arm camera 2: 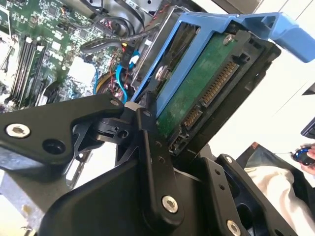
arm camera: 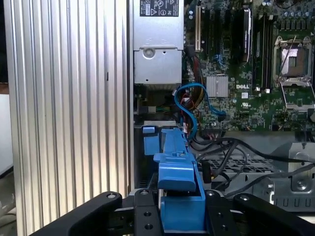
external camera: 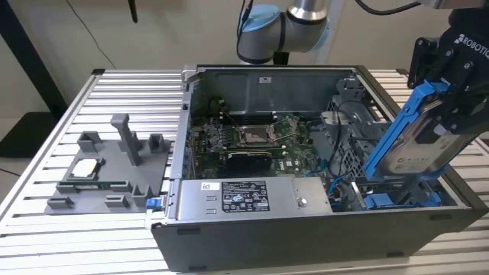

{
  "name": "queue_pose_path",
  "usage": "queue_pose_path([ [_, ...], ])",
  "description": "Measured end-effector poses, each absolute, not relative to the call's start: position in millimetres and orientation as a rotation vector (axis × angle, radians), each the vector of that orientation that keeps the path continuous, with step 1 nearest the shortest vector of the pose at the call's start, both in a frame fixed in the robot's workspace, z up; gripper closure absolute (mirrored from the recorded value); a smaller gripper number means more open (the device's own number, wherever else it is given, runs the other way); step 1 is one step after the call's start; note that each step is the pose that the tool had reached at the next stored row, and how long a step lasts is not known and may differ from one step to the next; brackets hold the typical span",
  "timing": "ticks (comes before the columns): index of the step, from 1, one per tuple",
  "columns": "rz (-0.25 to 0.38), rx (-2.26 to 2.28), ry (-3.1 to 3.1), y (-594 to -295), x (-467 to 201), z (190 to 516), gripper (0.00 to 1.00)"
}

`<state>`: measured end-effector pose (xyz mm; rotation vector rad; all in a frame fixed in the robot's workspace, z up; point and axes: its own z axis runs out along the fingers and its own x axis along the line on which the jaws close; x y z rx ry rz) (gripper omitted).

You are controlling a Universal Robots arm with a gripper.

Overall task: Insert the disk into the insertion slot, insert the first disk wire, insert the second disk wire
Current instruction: 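Insert the disk into the insertion slot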

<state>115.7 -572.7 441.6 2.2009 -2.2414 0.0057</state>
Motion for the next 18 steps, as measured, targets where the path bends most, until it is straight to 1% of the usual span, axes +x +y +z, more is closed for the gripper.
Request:
queue_pose_path([
  [18,0.006,2.201,-2.242,-572.9,116.0,418.9,0.67],
])
